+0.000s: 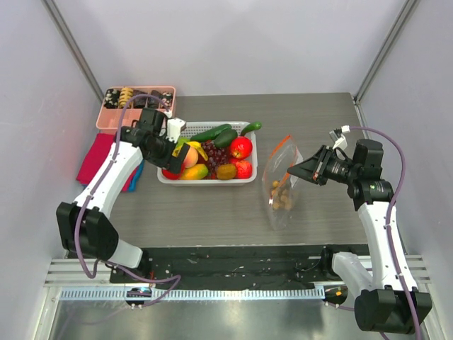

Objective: Place the food in the zip-top bag and seal the zipper
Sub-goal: Pick up the fake fruit from the bin.

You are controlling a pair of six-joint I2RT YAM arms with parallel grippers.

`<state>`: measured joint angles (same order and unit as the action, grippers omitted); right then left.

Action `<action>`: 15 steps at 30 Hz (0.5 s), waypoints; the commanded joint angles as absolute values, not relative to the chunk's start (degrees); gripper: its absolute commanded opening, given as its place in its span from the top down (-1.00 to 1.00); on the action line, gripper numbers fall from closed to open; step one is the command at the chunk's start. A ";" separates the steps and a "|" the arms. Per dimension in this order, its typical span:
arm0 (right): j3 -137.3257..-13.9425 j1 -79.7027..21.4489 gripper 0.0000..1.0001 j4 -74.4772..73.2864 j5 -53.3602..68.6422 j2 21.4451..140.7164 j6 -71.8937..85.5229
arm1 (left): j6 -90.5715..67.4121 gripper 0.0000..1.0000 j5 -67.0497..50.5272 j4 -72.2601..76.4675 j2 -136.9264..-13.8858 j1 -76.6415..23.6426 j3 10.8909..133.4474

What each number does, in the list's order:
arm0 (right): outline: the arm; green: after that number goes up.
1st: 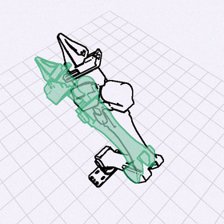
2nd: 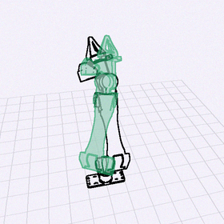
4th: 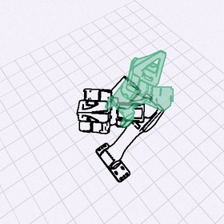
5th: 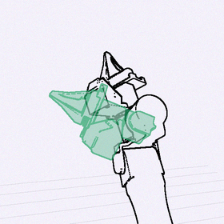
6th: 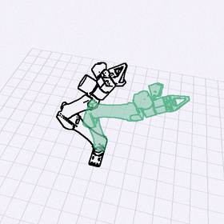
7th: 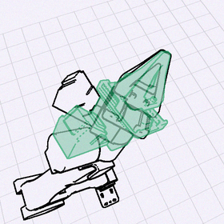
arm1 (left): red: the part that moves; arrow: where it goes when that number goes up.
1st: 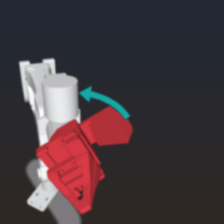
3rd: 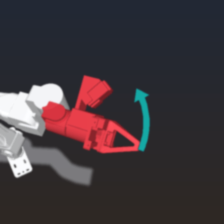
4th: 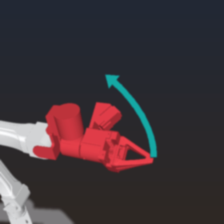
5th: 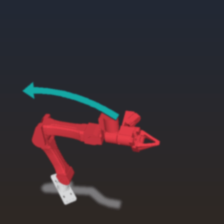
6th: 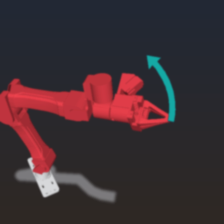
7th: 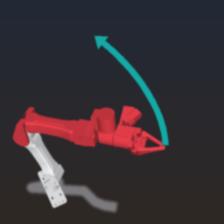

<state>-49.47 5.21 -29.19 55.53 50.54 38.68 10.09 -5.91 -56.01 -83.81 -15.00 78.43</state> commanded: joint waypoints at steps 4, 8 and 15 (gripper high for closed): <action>-48.87 5.27 0.98 -29.09 54.23 49.66 37.01 | 11.69 -0.98 -3.43 -47.90 -85.95 -16.87 76.91; -48.43 5.27 0.98 -30.85 53.00 50.01 35.60 | 11.34 -0.79 -2.73 -46.41 -86.57 -17.14 76.20; -47.81 5.27 0.98 -30.94 52.29 50.54 35.16 | 11.51 -0.03 -3.16 -50.44 -86.31 -17.05 77.60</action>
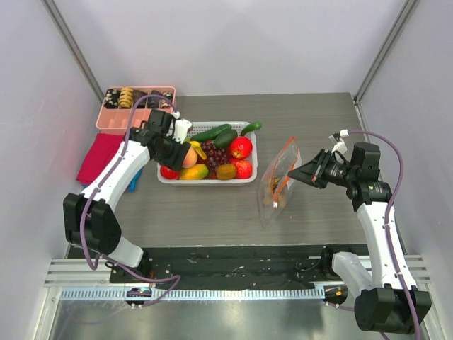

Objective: Place the food in the zip-top bag and seal the zipper
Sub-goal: Pick up the fake fruit from the bin, then place the fake fruit in the zipper food storage bag.

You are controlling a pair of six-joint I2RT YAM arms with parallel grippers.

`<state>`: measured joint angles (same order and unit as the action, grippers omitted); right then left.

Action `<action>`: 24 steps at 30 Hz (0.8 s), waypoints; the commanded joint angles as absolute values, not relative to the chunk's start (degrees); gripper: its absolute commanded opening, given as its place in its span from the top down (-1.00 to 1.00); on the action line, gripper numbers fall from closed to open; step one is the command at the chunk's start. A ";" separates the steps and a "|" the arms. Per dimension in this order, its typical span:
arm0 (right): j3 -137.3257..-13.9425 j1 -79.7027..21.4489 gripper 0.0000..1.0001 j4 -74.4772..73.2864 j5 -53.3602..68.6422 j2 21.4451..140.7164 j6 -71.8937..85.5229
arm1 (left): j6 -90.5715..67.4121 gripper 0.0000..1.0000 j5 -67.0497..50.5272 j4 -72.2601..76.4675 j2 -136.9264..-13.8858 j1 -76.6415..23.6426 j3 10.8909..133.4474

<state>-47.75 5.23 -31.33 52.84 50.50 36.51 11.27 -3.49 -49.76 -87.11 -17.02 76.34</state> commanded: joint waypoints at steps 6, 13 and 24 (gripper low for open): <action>-48.43 5.27 0.98 -31.03 52.38 50.36 35.07 | 9.76 0.61 -4.57 -55.63 -83.85 -17.05 84.45; -48.08 5.27 0.98 -31.03 52.56 50.54 34.54 | 6.16 0.70 -11.67 -59.94 -84.63 -18.19 99.82; -49.30 5.27 0.98 -31.11 52.30 50.54 35.15 | -6.49 0.67 -23.55 -39.39 -93.68 -42.35 117.42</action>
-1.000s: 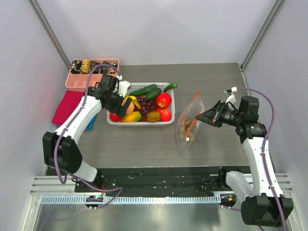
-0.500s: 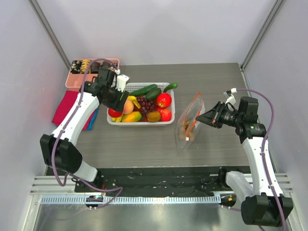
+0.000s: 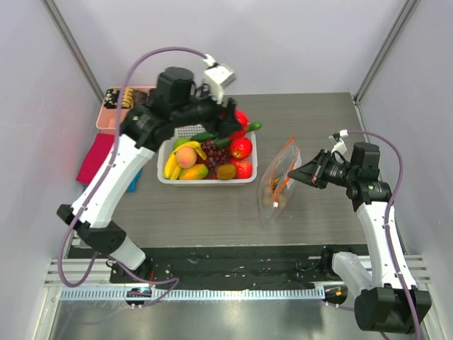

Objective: Place the food in the zip-top bag and seal the zipper
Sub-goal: Place the fake fruit in the zipper food storage bag.

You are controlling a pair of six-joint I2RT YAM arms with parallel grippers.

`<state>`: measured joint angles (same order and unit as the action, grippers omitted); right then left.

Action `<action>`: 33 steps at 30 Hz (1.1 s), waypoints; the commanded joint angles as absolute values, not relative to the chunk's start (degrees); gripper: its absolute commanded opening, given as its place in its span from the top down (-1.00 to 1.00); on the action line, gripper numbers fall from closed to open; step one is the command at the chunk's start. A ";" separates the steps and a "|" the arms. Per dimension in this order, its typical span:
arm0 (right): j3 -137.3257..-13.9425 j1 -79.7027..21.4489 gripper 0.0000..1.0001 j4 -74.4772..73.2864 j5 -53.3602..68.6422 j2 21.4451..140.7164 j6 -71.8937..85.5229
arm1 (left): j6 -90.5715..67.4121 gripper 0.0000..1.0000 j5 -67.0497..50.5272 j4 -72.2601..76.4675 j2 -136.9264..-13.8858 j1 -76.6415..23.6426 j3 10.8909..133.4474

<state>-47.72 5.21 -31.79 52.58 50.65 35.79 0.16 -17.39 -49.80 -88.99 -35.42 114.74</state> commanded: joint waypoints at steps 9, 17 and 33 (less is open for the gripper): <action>-49.66 5.27 0.98 -31.29 52.03 50.36 35.33 | -23.10 0.69 -29.17 -26.11 -104.14 -50.80 117.34; -50.27 5.27 0.98 -32.78 52.21 49.40 34.37 | -22.25 0.73 -24.26 -30.57 -104.33 -50.45 109.43; -51.24 5.27 0.98 -33.40 52.03 49.04 33.49 | -5.28 -0.95 -15.47 -44.38 -99.94 -50.89 113.20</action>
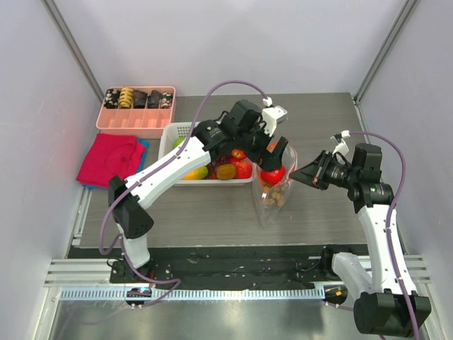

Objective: Place the food in the zip-top bag and seal the zipper
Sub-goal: Place the fake fruit in the zipper food storage bag, then pick up the fake fruit from the bin.

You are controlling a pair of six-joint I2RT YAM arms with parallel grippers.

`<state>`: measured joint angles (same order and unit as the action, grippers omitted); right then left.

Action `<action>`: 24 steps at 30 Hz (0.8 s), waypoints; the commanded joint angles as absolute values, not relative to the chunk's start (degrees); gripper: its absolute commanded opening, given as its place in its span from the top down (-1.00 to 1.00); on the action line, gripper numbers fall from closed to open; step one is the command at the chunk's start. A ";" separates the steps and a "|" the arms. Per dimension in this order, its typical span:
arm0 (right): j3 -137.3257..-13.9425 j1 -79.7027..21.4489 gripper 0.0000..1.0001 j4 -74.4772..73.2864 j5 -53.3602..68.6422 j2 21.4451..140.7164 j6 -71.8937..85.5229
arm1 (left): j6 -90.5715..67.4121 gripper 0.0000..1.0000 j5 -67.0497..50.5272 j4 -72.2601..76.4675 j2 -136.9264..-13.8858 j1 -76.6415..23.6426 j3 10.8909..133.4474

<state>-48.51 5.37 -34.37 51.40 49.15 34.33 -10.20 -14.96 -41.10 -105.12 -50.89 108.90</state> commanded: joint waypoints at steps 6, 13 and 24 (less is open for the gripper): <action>-51.94 5.27 0.98 -33.40 51.94 49.48 33.22 | -3.78 -1.00 -19.42 -45.79 -92.83 -41.96 110.84; -52.30 5.27 0.98 -33.49 51.68 50.01 32.87 | 4.46 -1.00 -16.10 -48.24 -87.54 -26.73 98.54; -51.94 5.27 0.98 -33.57 51.33 50.10 33.31 | 18.54 -1.00 -8.18 -51.41 -93.42 -20.83 89.47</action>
<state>-49.93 5.37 -34.65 51.33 50.28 33.71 11.77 -11.03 -50.06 -91.70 -20.91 89.43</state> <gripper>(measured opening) 0.014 0.996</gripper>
